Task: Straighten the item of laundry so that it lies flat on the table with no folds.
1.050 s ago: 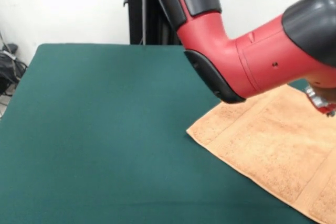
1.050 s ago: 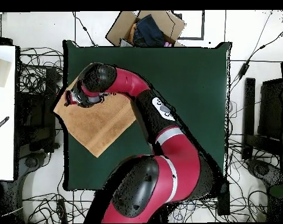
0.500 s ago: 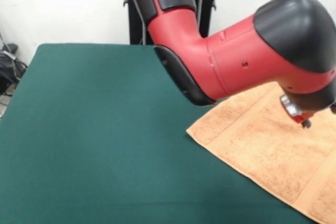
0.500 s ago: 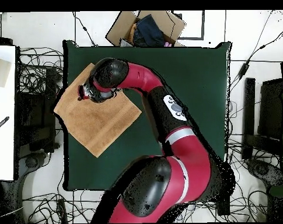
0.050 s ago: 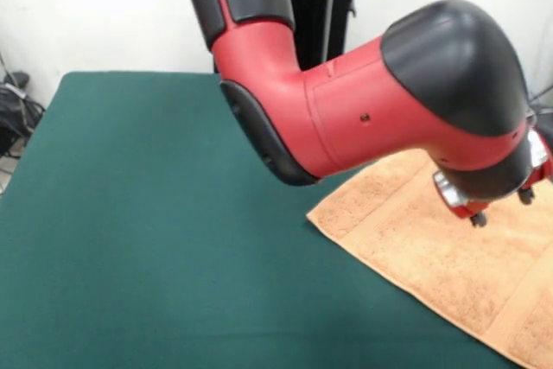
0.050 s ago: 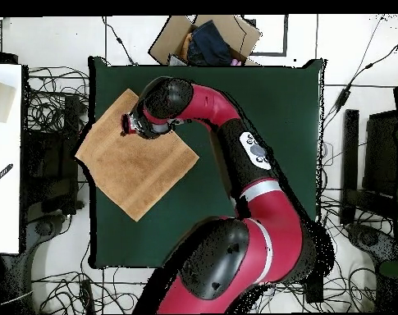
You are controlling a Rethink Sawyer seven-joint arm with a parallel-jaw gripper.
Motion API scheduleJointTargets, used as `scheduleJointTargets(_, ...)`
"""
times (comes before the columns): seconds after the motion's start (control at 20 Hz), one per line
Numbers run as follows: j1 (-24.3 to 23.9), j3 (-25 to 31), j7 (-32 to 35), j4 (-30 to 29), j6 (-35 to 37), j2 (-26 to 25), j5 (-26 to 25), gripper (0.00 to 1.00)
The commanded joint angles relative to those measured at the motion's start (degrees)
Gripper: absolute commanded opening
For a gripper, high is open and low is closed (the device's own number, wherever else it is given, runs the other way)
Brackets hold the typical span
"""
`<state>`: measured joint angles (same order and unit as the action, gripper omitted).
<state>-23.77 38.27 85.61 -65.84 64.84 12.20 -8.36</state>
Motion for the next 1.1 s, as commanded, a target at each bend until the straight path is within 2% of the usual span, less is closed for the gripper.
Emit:
scheduleJointTargets(0.05, -1.27, -1.72, -10.88, 3.78, 6.94, -4.54, -3.88, 1.00)
scheduleJointTargets(0.6, -4.17, -0.68, -12.29, 3.91, 8.79, -5.23, -5.59, 1.00)
scheduleJointTargets(1.1, -4.78, -0.26, -13.18, 6.10, 10.88, -5.98, -6.09, 1.00)
